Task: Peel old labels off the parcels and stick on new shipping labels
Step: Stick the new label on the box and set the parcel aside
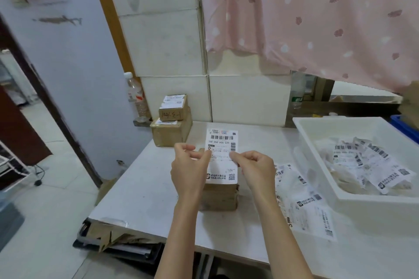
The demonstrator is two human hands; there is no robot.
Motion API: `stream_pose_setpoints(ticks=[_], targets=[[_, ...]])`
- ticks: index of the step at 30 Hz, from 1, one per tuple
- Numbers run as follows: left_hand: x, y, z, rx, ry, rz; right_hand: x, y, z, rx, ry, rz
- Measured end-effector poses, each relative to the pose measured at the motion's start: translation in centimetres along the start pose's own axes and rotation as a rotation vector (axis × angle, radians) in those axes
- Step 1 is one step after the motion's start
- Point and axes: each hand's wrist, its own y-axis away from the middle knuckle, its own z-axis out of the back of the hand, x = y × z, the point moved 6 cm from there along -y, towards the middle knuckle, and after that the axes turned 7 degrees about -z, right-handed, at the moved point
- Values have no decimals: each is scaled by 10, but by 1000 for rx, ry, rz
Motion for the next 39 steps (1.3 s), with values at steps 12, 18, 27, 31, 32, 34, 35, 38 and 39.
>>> stream_pose_setpoints(ticks=[12, 18, 27, 31, 32, 34, 35, 38, 39], targets=[[21, -5, -1, 33, -106, -3, -3, 1, -12, -100, 206, 11], [16, -3, -2, 46, -165, -62, -1, 0, -12, -127, 299, 38], [16, -8, -4, 90, -343, -70, 5, 0, -17, -187, 538, 158], [28, -12, -1, 135, -357, -4, 8, -1, -16, -182, 617, 174], [34, -13, 0, 161, -328, 35, 8, -2, -15, -180, 631, 171], [46, -15, -3, 218, -215, 99, 7, -3, -10, -171, 651, 157], [49, -16, -5, 242, -142, 105, 5, -6, -9, -145, 633, 146], [47, -10, -19, 369, 155, 139, -7, -14, -12, 26, 447, 100], [46, -6, -24, 418, 249, 167, -11, -15, -15, 90, 359, 67]])
